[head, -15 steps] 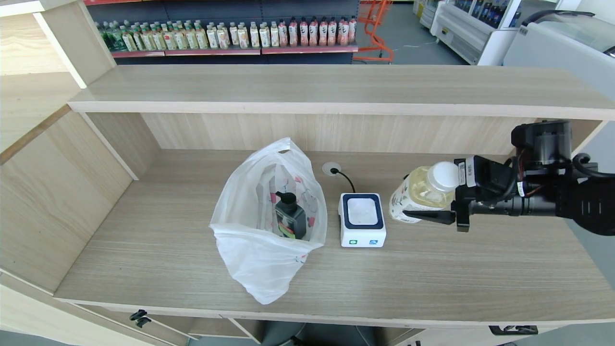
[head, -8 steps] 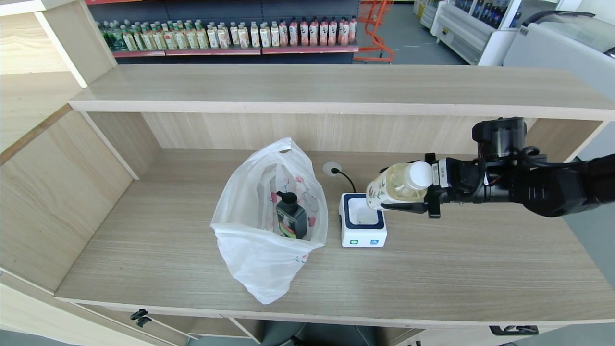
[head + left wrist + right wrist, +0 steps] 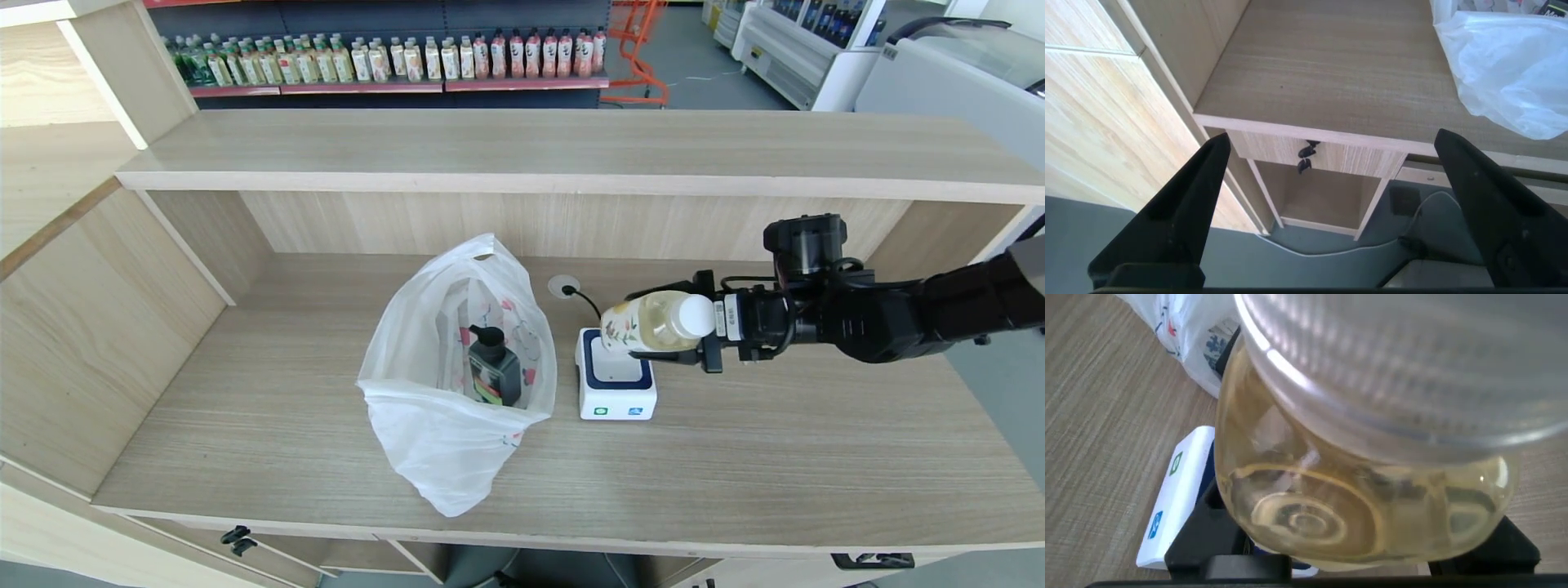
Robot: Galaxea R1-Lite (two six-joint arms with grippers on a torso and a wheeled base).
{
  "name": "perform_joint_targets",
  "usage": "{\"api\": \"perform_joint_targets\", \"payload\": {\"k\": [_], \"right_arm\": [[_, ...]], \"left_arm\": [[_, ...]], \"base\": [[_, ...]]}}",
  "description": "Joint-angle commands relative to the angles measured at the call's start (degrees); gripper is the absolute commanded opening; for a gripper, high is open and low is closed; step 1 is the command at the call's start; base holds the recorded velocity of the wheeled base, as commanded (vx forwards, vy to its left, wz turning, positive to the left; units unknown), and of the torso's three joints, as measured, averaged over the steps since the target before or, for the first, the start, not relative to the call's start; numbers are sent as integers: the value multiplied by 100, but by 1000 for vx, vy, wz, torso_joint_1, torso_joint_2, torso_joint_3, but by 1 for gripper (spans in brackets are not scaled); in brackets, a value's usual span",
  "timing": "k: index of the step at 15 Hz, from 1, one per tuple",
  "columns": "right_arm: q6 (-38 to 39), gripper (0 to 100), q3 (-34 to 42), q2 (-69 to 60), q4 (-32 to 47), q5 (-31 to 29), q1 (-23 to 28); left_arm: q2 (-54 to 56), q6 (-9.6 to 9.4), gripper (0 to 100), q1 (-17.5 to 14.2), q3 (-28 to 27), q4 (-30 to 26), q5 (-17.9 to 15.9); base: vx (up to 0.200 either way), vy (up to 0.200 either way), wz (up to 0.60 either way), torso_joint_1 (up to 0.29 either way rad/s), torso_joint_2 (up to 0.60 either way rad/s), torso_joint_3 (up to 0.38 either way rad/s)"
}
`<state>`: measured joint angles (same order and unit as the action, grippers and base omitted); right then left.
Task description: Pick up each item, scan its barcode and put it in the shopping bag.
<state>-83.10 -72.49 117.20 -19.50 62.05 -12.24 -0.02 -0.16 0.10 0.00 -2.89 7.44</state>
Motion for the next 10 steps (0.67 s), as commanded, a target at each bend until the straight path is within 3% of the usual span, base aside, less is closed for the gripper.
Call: {"api": "perform_joint_targets", "payload": {"k": [1, 10], "right_arm": [[-162, 0, -187, 233, 8, 62, -7], [-382, 0, -196, 303, -1, 88, 37]], "left_arm": [[2, -2, 100, -1, 0, -1, 3], [2, -2, 100, -10, 0, -1, 3]], "base": [[0, 0, 0, 0, 0, 0], [0, 0, 0, 0, 0, 0]]}}
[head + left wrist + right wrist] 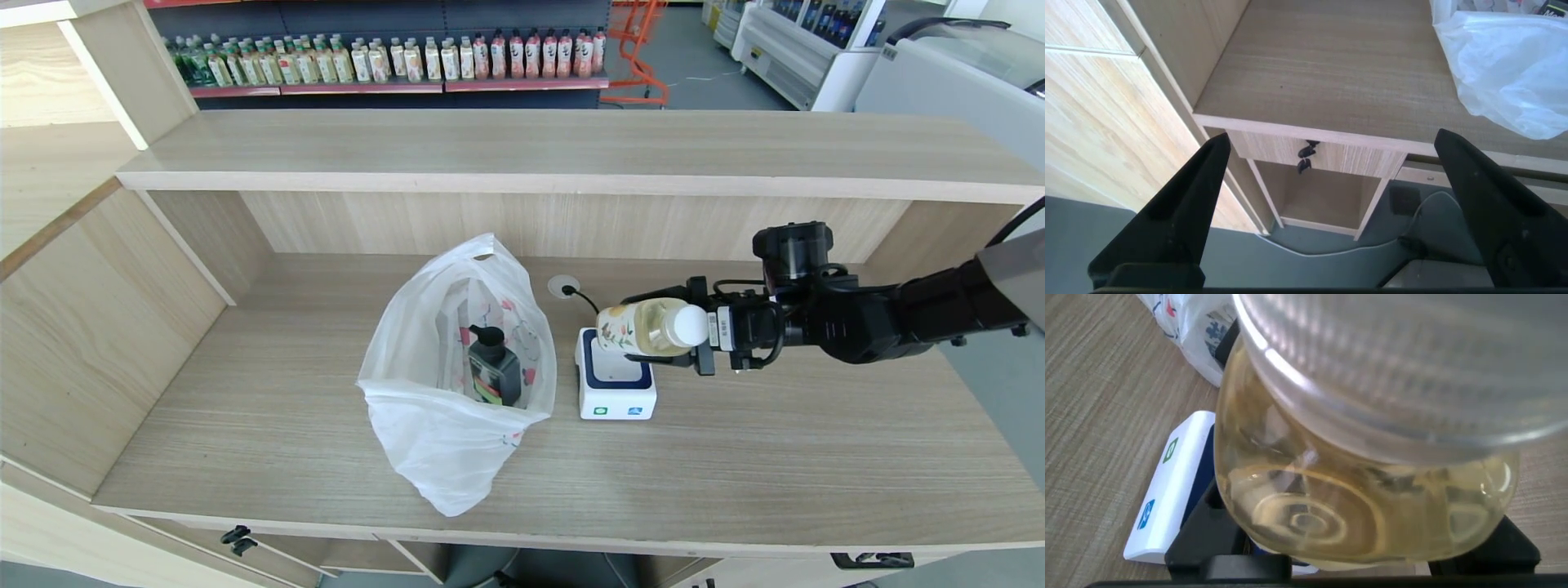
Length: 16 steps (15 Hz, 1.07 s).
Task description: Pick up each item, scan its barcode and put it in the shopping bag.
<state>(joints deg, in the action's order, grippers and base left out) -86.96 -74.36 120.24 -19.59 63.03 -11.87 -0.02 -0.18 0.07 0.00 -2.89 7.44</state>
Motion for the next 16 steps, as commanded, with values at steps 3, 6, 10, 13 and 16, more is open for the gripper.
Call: {"api": "perform_joint_targets", "payload": {"k": [3, 6, 10, 13, 16], "right_arm": [[12, 0, 1, -18, 8, -10, -8], [38, 0, 1, -97, 8, -10, -8], [1884, 0, 308, -1442, 140, -124, 106], [5936, 0, 642, -2857, 96, -1618, -105], [8731, 0, 1011, -3612, 96, -3068, -887]], "left_arm": [[2, 1, 100, 1, 0, -1, 3], [2, 1, 100, 1, 0, -1, -5], [2, 1, 100, -7, 0, -1, 3], [2, 1, 100, 1, 0, -1, 3], [2, 1, 100, -7, 0, -1, 3]], "base": [[0, 0, 0, 0, 0, 0], [0, 0, 0, 0, 0, 0], [0, 0, 0, 0, 0, 0], [0, 0, 0, 0, 0, 0], [0, 0, 0, 0, 0, 0]]}}
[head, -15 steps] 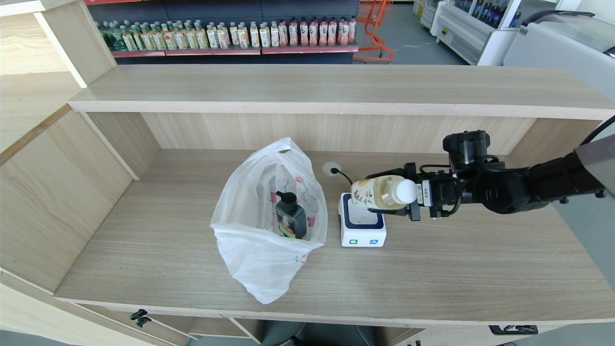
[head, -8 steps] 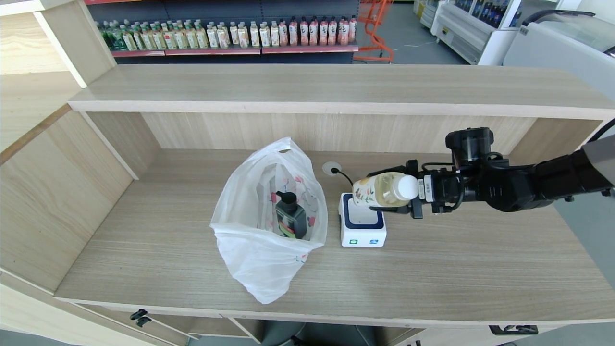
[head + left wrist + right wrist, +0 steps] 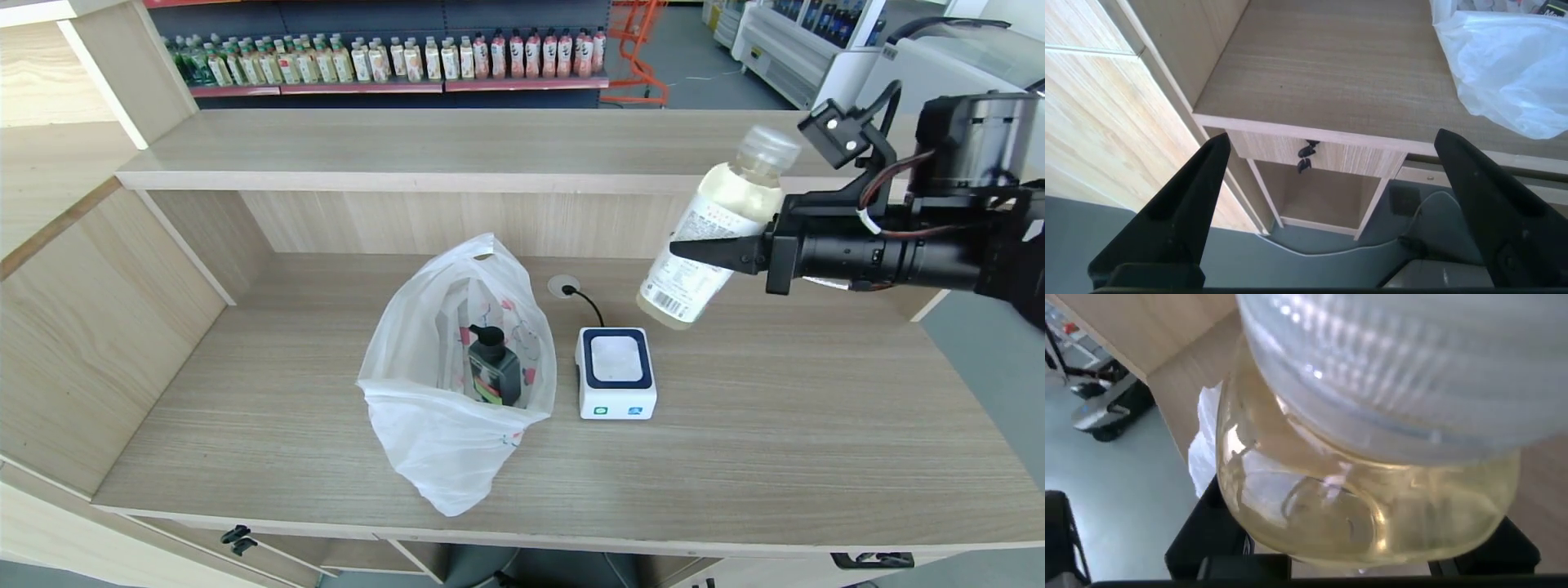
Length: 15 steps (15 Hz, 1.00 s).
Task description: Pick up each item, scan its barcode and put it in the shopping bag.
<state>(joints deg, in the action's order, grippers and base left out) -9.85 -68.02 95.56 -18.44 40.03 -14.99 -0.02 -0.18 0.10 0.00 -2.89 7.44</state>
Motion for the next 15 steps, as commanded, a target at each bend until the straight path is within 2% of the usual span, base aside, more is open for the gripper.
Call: {"api": "perform_joint_targets", "payload": {"k": [1, 3, 6, 9, 12, 15], "right_arm": [[1521, 0, 545, -1294, -10, -1015, -707], [1917, 0, 922, -1365, -19, -1244, -724], [2330, 0, 1046, -1356, -19, -1288, -724], [2347, 0, 1142, -1365, -19, -1288, -715], [2356, 0, 1213, -1347, -19, -1349, -689], [2426, 0, 1195, -1145, -28, -1789, -671]], "left_arm": [[2, 1, 100, -1, 0, -1, 3], [2, 1, 100, -1, 0, -1, 3], [2, 1, 100, -1, 0, -1, 3], [-6, 1, 100, -1, 0, -1, -5], [-6, 27, 100, -1, 0, 8, 3], [2, 9, 100, -1, 0, 8, 3]], "base": [[0, 0, 0, 0, 0, 0], [0, 0, 0, 0, 0, 0], [0, 0, 0, 0, 0, 0], [0, 0, 0, 0, 0, 0], [0, 200, 0, -7, -6, 4], [0, 200, 0, 17, 6, 5]]}}
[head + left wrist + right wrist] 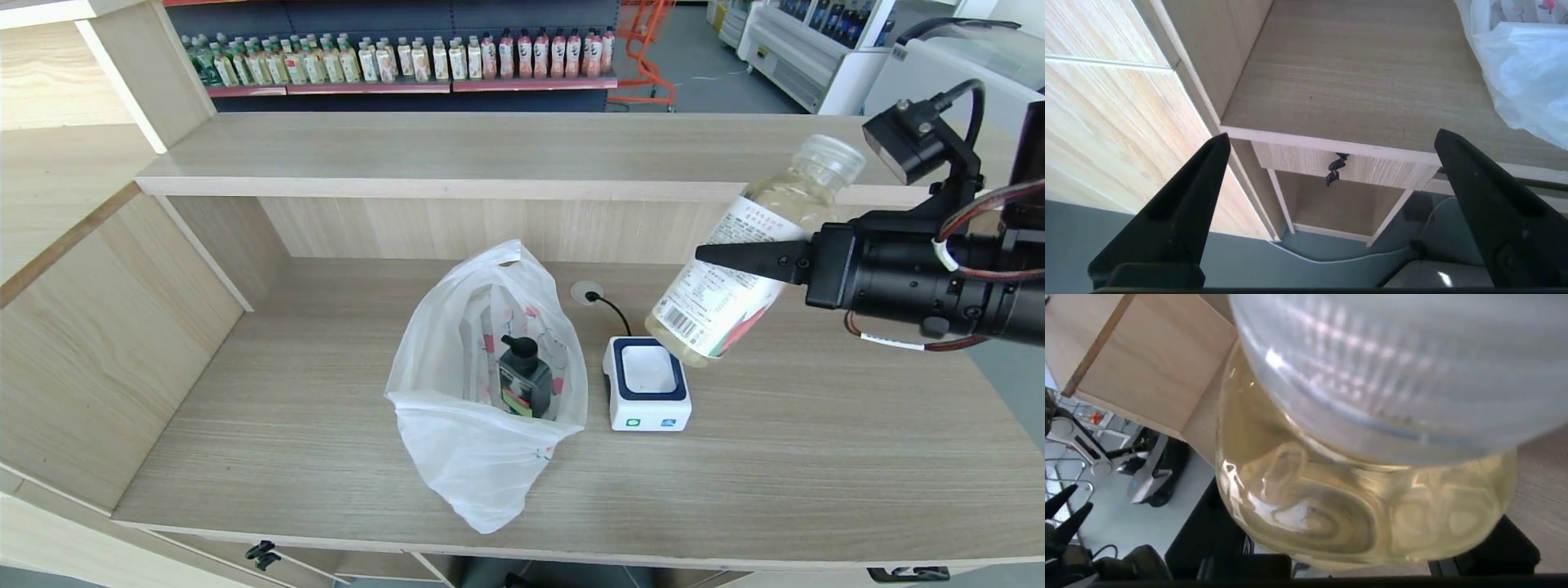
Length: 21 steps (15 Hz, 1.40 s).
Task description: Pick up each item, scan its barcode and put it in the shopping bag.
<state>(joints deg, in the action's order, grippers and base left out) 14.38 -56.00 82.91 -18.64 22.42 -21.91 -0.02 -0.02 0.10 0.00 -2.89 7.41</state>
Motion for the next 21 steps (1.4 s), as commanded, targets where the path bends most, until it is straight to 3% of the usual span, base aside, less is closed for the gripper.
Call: {"api": "perform_joint_targets", "payload": {"k": [1, 4, 9, 10, 14, 20, 21], "right_arm": [[-15, 0, -25, 226, -8, -308, 20], [-23, 0, -227, 727, -193, -906, 81], [-428, 0, -359, 1632, -729, -1293, 46], [-489, 0, -359, 1711, -790, -1301, 46], [-595, 0, -675, 2845, -2320, -1231, -7], [-911, 0, -939, 3777, -3032, -941, -455], [-1298, 0, -991, 4067, -3128, -932, -508]], "left_arm": [[2, -6, 100, -1, 0, -1, 6], [2, -6, 100, -1, 0, -1, 6], [2, -6, 100, -1, 0, -1, -3], [2, -6, 100, -10, 0, -1, 6], [2, -6, 100, -1, 0, -1, 6], [2, -6, 100, -1, 0, -1, 6], [2, -6, 100, -1, 0, -1, 6]], "base": [[0, 0, 0, 0, 0, 0], [0, 0, 0, 0, 0, 0], [0, 0, 0, 0, 0, 0], [0, 0, 0, 0, 0, 0], [0, 0, 0, 0, 0, 0], [0, 0, 0, 0, 0, 0], [0, 0, 0, 0, 0, 0]]}}
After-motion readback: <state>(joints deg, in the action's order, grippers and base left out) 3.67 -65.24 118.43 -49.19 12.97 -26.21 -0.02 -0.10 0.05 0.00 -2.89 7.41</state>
